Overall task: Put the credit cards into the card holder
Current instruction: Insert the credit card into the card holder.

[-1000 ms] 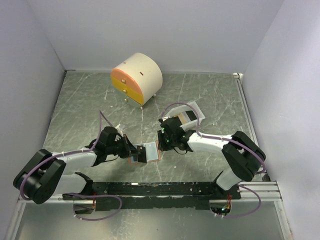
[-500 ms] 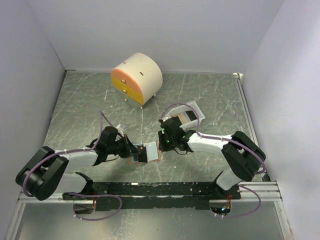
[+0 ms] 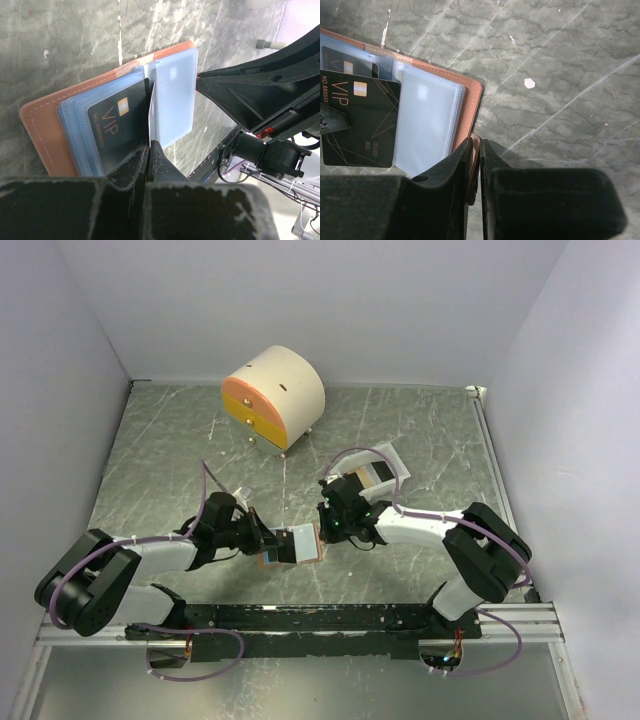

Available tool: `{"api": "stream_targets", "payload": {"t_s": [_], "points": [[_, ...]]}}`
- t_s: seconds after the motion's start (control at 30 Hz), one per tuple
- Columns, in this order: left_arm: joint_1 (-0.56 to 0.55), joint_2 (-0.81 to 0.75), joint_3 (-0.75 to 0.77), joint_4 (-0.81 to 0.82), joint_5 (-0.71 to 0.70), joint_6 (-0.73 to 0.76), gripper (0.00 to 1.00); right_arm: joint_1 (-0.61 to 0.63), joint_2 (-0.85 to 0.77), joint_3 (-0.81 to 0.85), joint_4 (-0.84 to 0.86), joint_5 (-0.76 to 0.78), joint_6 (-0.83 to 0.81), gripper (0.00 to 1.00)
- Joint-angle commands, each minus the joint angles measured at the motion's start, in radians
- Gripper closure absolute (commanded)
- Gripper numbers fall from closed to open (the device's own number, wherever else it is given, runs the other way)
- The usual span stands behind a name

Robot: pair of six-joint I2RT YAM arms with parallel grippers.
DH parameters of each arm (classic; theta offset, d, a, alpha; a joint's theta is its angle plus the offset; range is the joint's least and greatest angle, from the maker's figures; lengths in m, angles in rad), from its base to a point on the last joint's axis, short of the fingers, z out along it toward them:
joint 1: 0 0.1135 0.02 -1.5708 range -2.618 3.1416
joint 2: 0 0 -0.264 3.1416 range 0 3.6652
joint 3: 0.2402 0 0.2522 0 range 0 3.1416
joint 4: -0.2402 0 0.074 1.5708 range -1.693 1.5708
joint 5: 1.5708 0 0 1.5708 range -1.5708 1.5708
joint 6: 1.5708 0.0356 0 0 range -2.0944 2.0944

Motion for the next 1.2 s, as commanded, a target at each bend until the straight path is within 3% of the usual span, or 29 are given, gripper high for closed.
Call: {"api": "stream_targets", "payload": {"t_s": [0.0,0.6,1.17], "points": [[0.008,0.002,0.019,0.044,-0.009,0.003,0.93,0.009,-0.010,-0.012,0.007,0.016,0.002,0.89],[0.008,0.087,0.020,0.072,-0.053,0.057,0.93,0.010,-0.013,-0.009,-0.005,0.021,-0.002,0.90],[0.008,0.043,0.063,-0.096,-0.146,0.188,0.93,0.012,-0.017,0.010,-0.024,0.023,-0.007,0.91]]}}
